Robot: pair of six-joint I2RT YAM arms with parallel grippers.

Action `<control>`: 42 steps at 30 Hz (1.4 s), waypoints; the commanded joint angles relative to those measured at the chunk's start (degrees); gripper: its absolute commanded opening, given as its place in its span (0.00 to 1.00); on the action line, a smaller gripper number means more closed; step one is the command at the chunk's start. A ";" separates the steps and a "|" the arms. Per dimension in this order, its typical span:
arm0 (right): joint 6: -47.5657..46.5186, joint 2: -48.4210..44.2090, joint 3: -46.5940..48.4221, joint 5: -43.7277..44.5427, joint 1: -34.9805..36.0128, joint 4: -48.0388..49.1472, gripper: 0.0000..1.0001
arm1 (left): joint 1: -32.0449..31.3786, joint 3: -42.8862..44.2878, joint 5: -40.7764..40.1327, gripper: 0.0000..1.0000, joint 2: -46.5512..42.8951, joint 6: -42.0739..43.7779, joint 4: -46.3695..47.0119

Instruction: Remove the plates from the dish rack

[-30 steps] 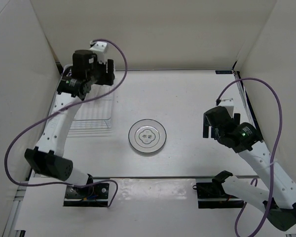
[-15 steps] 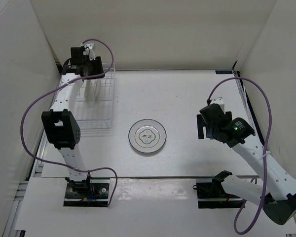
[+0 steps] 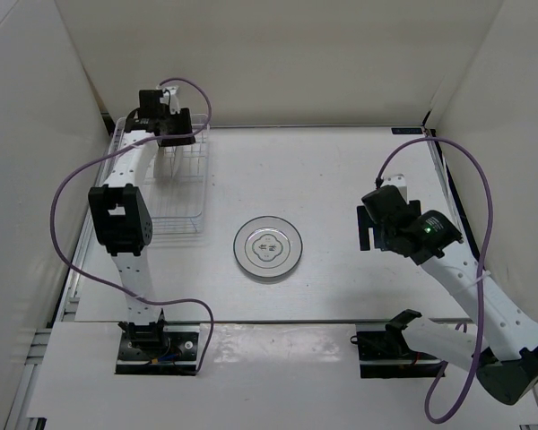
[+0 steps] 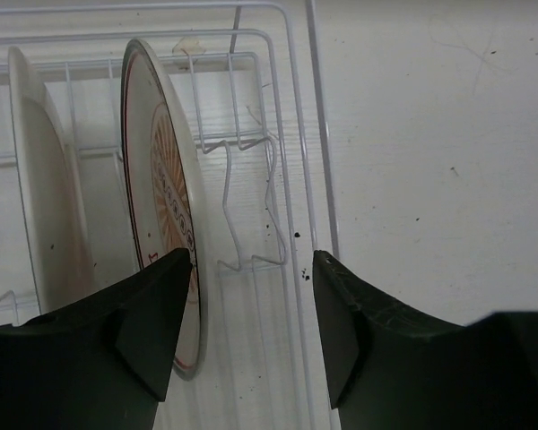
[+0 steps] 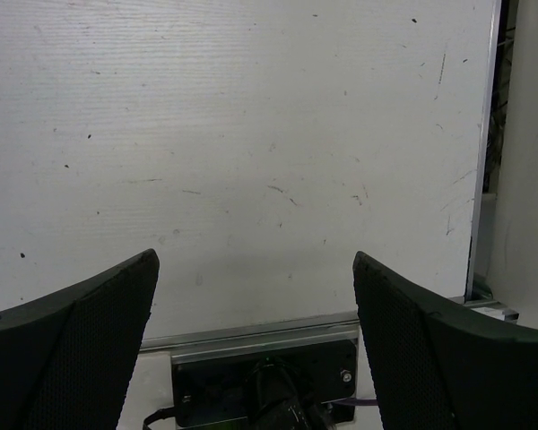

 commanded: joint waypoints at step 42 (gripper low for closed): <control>6.91 -3.44 4.74 0.38 -1.11 -1.86 0.90 | -30.40 -18.40 -23.90 0.00 -39.93 25.11 -8.26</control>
